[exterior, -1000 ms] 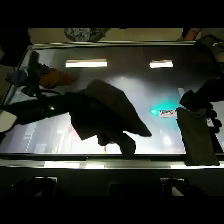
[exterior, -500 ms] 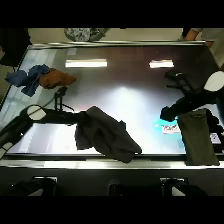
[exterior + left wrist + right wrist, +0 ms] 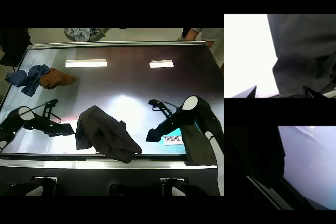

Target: Fold the shirts.

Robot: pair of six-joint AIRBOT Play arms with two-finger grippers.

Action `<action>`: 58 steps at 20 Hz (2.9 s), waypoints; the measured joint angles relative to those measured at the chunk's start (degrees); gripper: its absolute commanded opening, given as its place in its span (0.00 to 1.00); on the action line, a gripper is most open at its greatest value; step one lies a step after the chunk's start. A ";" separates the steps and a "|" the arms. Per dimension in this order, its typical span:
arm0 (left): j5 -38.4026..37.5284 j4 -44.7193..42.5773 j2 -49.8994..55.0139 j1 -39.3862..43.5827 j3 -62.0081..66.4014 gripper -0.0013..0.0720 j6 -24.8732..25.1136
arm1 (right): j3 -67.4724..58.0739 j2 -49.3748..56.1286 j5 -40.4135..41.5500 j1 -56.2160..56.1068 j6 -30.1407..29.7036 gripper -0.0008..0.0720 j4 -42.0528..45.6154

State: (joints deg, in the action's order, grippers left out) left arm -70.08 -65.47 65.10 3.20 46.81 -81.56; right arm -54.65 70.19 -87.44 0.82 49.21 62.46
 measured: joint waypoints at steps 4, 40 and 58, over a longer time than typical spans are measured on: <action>5.60 0.92 2.05 2.38 -4.39 0.92 0.57 | 5.99 0.07 2.58 0.00 -1.75 0.98 -3.67; 16.20 -13.16 -21.99 -3.34 56.13 0.05 -6.54 | -45.59 -28.22 28.17 -5.05 9.60 0.09 28.98; 23.12 -21.14 1.20 -3.80 36.61 0.05 -5.53 | -3.08 -12.63 19.39 -4.96 14.88 0.09 9.33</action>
State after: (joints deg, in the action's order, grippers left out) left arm -46.96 -86.61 66.30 -0.60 83.42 -87.09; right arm -57.74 57.56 -68.05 -4.14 64.10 71.79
